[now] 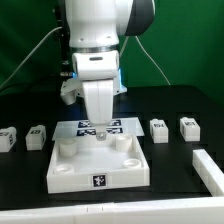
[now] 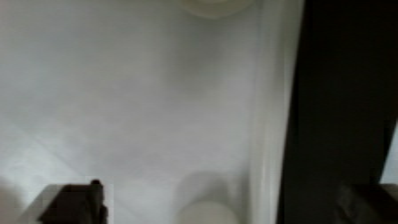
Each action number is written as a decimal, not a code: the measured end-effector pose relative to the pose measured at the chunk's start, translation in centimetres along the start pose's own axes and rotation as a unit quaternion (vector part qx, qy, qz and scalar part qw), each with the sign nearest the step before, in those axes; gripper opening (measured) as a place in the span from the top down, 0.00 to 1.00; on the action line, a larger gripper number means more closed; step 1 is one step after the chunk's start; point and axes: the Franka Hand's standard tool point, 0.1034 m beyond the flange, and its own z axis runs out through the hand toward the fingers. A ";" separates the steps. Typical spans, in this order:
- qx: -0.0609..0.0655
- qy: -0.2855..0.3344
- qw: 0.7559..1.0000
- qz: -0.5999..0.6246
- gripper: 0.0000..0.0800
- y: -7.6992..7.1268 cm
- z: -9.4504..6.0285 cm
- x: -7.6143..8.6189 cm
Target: Assemble one leg
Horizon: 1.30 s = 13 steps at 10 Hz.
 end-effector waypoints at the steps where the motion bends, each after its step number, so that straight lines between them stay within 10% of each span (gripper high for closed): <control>1: 0.008 0.002 1.000 0.004 0.19 -0.9 0.9 -0.2; 8: 0.021 0.008 0.999 0.023 0.31 -1.8 3.1 -1.1; 10: 0.021 0.008 0.999 0.023 0.70 -1.8 3.1 -1.1; 13: 0.018 0.008 1.000 0.023 0.93 -1.6 3.1 -1.1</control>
Offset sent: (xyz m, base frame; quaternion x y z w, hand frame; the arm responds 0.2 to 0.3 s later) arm -0.0049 0.0015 -0.0271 -0.0025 0.0341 0.0019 0.9994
